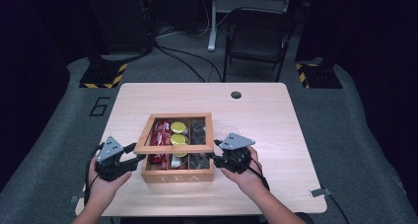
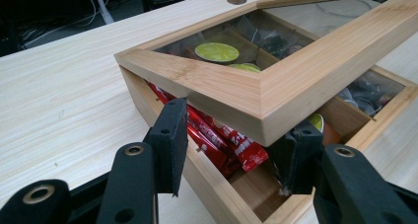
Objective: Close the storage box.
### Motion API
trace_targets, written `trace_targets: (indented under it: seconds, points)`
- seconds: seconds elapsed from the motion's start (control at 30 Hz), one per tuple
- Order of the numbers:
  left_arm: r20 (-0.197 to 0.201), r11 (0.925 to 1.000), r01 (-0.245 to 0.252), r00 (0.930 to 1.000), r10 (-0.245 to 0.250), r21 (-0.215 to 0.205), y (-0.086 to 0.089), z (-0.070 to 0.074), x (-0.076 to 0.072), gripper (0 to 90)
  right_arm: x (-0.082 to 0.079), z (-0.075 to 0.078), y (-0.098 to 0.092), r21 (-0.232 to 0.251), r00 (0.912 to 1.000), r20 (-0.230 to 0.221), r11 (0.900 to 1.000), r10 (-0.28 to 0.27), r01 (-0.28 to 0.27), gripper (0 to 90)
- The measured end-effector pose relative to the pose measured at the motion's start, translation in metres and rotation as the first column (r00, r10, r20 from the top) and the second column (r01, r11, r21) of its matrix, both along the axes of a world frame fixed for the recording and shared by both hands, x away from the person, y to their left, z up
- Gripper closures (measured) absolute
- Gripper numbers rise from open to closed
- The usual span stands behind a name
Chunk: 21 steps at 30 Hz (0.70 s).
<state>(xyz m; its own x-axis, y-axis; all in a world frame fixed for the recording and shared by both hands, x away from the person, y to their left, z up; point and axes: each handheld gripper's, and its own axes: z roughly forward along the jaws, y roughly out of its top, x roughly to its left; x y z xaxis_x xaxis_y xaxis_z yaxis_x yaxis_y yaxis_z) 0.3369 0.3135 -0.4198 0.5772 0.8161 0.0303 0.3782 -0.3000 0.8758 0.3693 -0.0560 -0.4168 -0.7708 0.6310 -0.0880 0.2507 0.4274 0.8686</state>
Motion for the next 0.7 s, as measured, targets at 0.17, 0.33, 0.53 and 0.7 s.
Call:
trace_targets:
  seconds: [0.17, 0.33, 0.53, 0.7]
  points:
    - [-0.011, 1.0, 0.003, 0.9999, -0.003, -0.007, 0.001, -0.003, -0.003, 52.5, -0.003, -0.004, 0.0, 0.002, 1.0, -0.007, 1.0, -0.004, 0.004, 53.9]
    - [-0.009, 1.0, 0.006, 0.9999, -0.006, -0.002, 0.001, -0.006, -0.005, 52.7, -0.008, -0.004, -0.001, -0.007, 1.0, -0.008, 1.0, 0.005, -0.005, 54.1]
    - [-0.019, 0.9999, 0.012, 0.9998, -0.012, 0.002, 0.001, -0.012, -0.009, 52.9, -0.014, -0.007, -0.001, -0.01, 0.9998, -0.017, 1.0, 0.006, -0.006, 54.1]
    - [-0.033, 0.9997, 0.016, 0.9993, -0.017, -0.017, 0.002, -0.018, -0.011, 53.9, -0.018, -0.013, -0.001, -0.004, 0.9999, -0.013, 1.0, 0.005, -0.005, 54.1]
